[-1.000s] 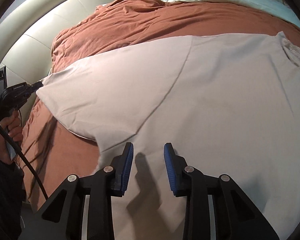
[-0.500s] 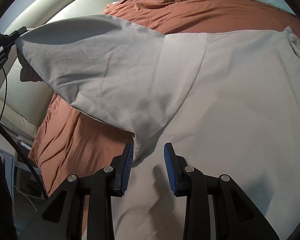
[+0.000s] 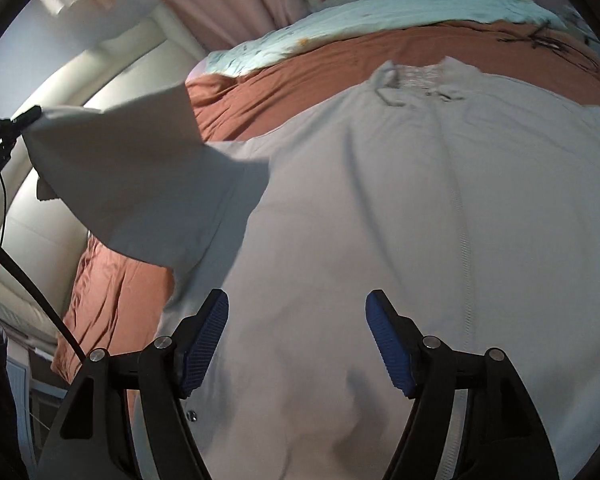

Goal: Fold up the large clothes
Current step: 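Lift the sleeve with the left tool and lay it across the shirt body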

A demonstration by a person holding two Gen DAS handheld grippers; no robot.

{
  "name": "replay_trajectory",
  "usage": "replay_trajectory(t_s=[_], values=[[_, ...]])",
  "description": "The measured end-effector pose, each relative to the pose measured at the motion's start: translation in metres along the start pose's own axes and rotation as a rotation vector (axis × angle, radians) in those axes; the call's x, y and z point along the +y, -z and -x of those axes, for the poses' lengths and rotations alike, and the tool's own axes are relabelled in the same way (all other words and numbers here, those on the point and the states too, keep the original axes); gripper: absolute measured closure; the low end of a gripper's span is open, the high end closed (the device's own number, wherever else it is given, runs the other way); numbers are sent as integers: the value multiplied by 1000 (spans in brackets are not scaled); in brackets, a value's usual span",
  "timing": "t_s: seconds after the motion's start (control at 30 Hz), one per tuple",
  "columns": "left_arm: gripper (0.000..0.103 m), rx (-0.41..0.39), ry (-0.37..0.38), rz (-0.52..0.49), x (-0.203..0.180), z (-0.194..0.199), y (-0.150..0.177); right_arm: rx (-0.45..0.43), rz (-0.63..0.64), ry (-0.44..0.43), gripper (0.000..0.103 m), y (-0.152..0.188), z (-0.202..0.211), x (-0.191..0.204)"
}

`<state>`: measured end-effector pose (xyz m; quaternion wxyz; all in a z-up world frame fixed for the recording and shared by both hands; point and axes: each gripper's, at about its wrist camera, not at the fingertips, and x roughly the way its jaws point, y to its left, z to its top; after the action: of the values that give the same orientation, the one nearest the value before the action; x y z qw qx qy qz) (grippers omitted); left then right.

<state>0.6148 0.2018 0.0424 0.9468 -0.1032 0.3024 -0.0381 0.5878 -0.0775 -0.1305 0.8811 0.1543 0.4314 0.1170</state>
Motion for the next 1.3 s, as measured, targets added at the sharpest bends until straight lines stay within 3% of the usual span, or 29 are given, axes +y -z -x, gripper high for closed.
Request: replay_trajectory(t_s=[0.2, 0.43, 0.6, 0.67, 0.73, 0.77, 0.8, 0.93, 1.07, 1.3], values=[[101, 28, 41, -35, -48, -12, 6, -36, -55, -18, 33, -5, 12, -30], [101, 69, 114, -92, -98, -31, 18, -70, -151, 22, 33, 0, 36, -62], [98, 170, 226, -96, -128, -59, 45, -73, -199, 44, 33, 5, 55, -65], [80, 275, 275, -133, -146, -77, 62, -81, -216, 56, 33, 9, 70, -65], [35, 329, 296, -159, -154, -86, 79, -93, -233, 68, 33, 11, 81, -67], [26, 338, 297, -168, -156, -87, 86, -98, -234, 71, 33, 11, 83, -68], [17, 345, 302, -172, -156, -86, 93, -101, -231, 73, 31, 11, 86, -67], [16, 372, 305, -135, -140, -79, 105, -91, -199, 58, 31, 13, 83, -61], [16, 353, 209, -106, -103, -63, 111, -76, -138, 7, 31, 13, 73, -40], [16, 353, 68, -6, -27, -44, 130, -46, 80, -15, 31, 18, 43, 21]])
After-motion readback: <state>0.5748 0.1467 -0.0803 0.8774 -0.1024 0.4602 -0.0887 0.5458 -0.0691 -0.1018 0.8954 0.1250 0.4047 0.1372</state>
